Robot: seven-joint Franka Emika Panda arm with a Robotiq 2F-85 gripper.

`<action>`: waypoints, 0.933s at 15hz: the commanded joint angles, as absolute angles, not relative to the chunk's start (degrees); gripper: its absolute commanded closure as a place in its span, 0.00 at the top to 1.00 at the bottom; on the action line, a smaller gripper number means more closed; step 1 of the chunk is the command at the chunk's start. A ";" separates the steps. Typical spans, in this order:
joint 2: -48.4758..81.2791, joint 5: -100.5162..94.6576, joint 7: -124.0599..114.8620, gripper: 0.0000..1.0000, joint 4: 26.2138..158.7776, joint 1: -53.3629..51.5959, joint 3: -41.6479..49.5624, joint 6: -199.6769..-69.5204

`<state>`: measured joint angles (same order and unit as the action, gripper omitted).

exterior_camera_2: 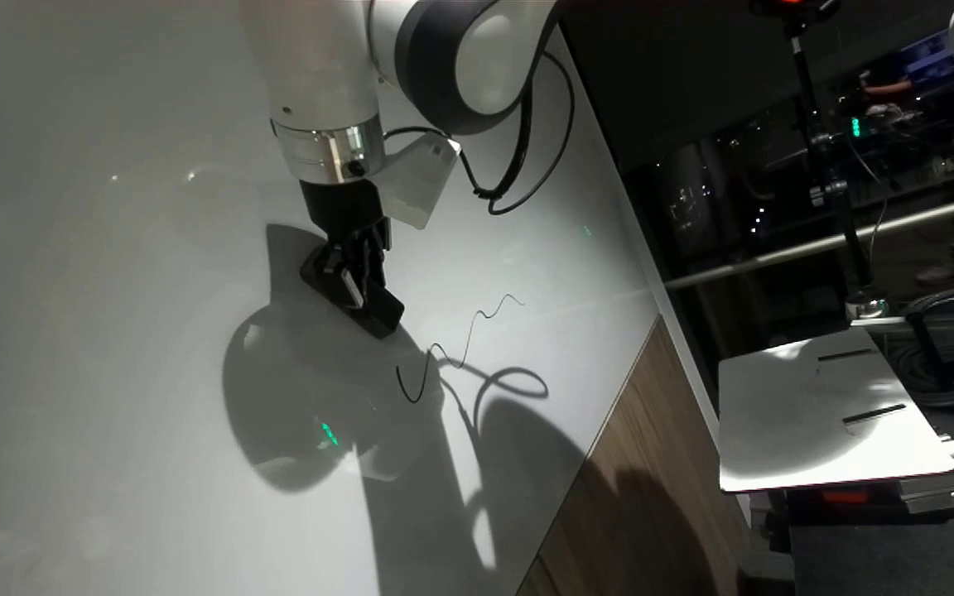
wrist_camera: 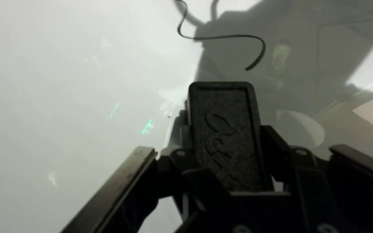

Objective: Use the black eraser to wipe the whiteboard.

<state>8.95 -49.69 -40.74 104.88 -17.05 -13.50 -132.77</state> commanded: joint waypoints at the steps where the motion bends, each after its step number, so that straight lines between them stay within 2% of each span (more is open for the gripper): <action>1: 15.87 -49.81 -38.36 0.29 96.61 -17.84 -12.81 -134.63; 14: 27.54 -51.43 -38.72 0.29 98.42 -18.43 -7.64 -138.71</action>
<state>22.38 -49.03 -41.00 103.48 -18.77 -11.50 -135.47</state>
